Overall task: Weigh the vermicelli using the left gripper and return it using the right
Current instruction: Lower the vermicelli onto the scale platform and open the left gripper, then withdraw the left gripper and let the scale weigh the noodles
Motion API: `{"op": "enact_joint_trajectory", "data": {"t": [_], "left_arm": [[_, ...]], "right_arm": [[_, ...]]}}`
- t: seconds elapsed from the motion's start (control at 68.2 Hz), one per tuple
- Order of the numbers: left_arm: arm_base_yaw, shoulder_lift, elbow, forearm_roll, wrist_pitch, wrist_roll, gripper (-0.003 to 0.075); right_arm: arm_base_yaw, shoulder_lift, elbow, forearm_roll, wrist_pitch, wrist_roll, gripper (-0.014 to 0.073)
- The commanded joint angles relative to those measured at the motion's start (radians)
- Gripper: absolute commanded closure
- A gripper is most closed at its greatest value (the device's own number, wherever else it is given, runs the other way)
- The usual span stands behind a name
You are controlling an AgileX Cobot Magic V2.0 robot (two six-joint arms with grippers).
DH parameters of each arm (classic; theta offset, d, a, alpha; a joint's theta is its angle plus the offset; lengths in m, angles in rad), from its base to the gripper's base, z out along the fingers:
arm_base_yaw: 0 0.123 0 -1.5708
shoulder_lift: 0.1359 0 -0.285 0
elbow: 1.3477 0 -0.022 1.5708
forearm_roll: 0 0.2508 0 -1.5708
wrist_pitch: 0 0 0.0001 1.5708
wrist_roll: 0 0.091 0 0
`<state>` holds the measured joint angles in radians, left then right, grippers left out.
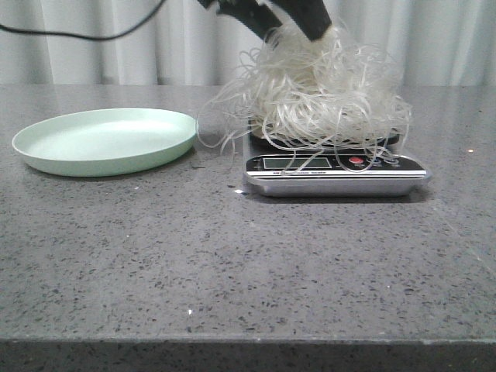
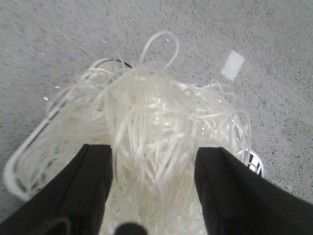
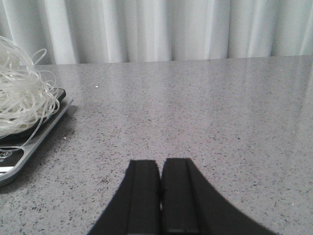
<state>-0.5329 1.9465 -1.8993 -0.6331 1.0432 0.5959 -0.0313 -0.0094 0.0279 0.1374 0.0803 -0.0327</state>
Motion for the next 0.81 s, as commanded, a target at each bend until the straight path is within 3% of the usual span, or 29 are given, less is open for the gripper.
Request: {"op": "enact_joint_trajectory", "data": {"t": [0.0, 0.205, 0.396, 0.557, 0.792], "left_arm": [[0.020, -0.115, -0.035, 0.050, -0.018, -0.082, 0.0278], [0.020, -0.229, -0.035, 0.370, 0.005, -0.293, 0.0281], [0.020, -0.346, 0.017, 0.523, -0.006, -0.367, 0.0335], [0.059, -0.548, 0.257, 0.552, -0.184, -0.442, 0.0430], [0.209, -0.832, 0.654, 0.525, -0.426, -0.470, 0.0451]], "right_arm": [[0.002, -0.017, -0.008, -0.002, -0.080, 0.000, 0.0442], [0.002, -0.017, -0.008, -0.002, -0.080, 0.000, 0.0442], [0.002, -0.017, -0.008, -0.002, -0.080, 0.000, 0.0442], [0.002, -0.017, -0.008, -0.002, -0.080, 0.000, 0.0442], [0.002, -0.017, -0.008, -0.002, -0.080, 0.000, 0.0442]]}}
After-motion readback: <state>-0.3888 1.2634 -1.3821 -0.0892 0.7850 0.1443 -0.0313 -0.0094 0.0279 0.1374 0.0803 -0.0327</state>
